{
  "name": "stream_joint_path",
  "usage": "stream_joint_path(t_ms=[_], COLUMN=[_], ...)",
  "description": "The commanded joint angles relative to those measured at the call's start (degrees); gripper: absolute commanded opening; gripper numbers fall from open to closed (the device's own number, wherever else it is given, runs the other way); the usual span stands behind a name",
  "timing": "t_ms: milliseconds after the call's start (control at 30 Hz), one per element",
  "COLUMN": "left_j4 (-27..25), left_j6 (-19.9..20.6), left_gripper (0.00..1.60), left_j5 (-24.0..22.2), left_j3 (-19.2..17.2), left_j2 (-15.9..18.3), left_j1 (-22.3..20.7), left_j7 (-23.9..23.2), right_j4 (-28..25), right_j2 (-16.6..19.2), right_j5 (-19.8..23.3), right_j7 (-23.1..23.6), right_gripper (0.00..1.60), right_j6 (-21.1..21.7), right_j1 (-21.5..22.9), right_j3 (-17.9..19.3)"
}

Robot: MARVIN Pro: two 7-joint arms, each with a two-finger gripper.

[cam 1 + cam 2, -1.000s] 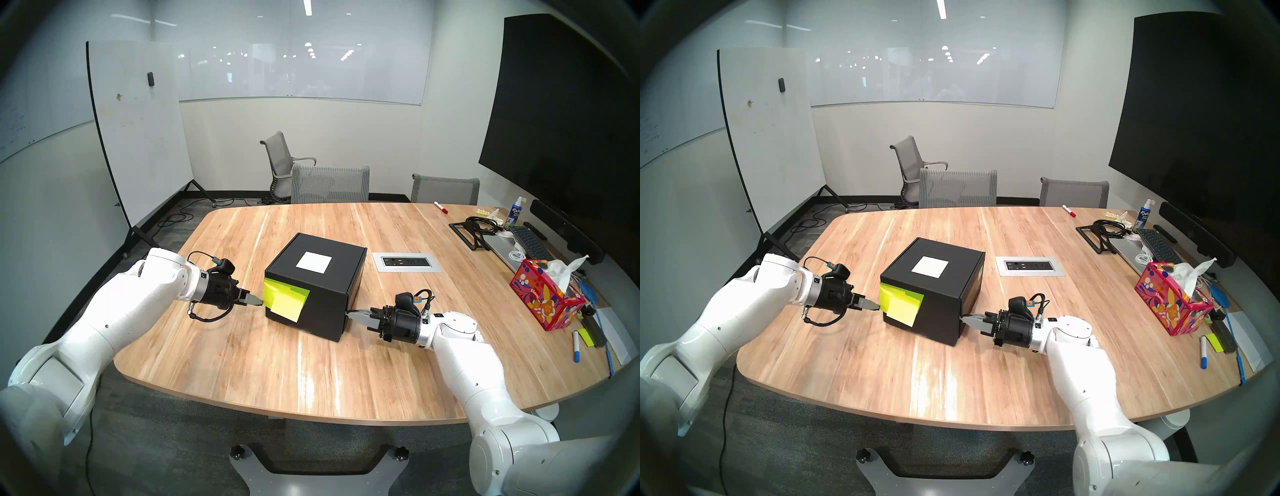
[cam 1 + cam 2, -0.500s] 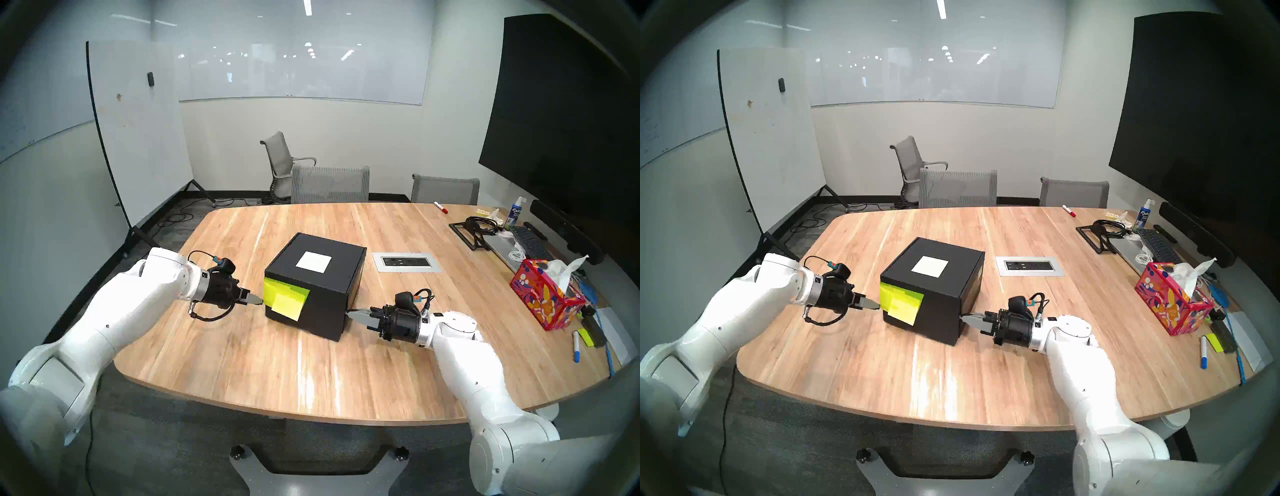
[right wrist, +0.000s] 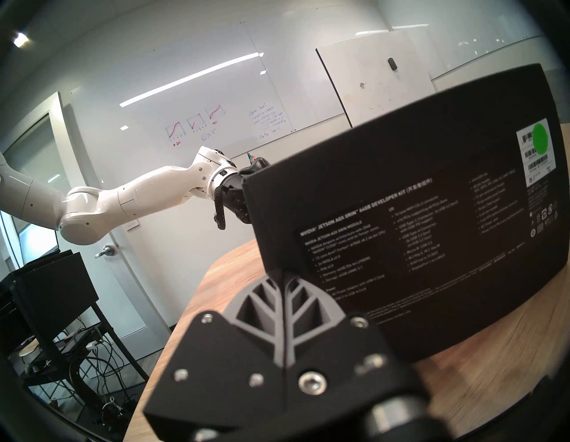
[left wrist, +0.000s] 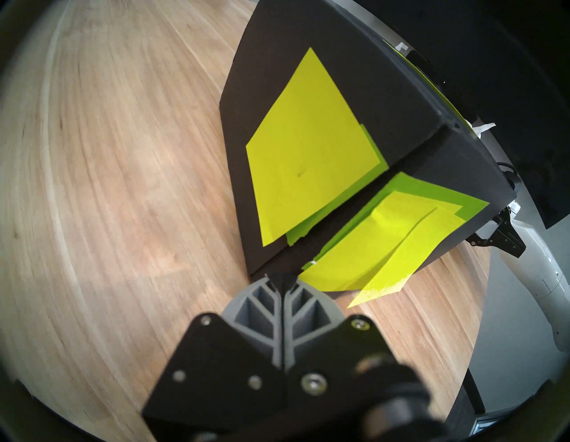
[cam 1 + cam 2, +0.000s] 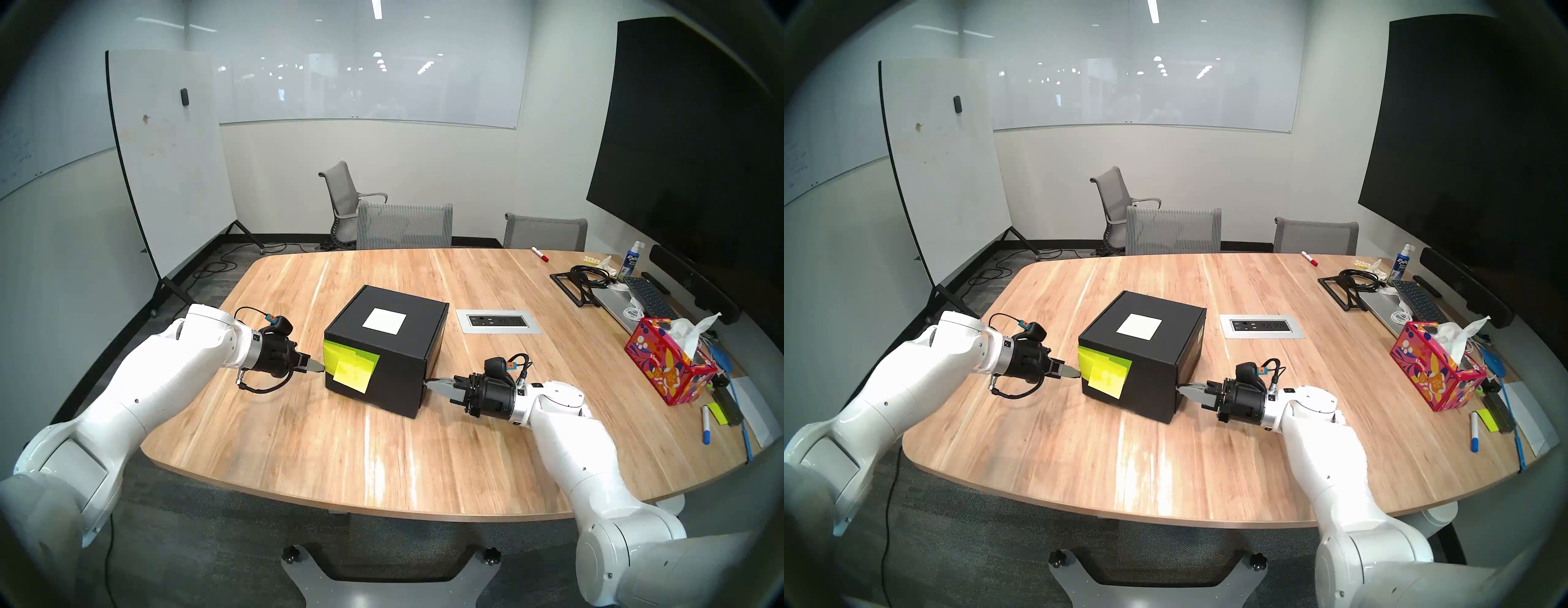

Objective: Open the box and place the mouse inside

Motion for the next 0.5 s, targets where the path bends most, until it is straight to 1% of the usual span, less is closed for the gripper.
stream_joint_path(t_ms=[0, 200, 300, 467], left_j4=[-0.33, 0.40, 0.96, 1.77], left_j6=[-0.55, -0.57, 0.65, 3.95], left_gripper=[0.00, 0.00, 0.00, 0.00], left_j5=[-0.20, -0.22, -0.19, -0.20], left_j3=[-0.31, -0.11, 0.49, 2.20], left_j2=[-0.49, -0.98, -0.93, -0.32], left_j1=[-0.88, -1.29, -1.97, -3.53], left_j7=[-0.37, -0.40, -1.30, -4.20], right_j4=[0.27, 0.74, 1.04, 1.75], right_j2=[0.11, 0.18, 0.25, 0.27], right_j5=[1.31, 1.55, 1.62, 1.67], right_j7=[-0.03, -0.03, -0.03, -0.03], right_gripper=[0.00, 0.00, 0.00, 0.00], right_j6=[-0.31, -0.46, -0.53, -0.74], right_j1=[1.80, 2.04, 2.27, 3.02], right_j3=[-0.12, -0.28, -0.40, -0.69])
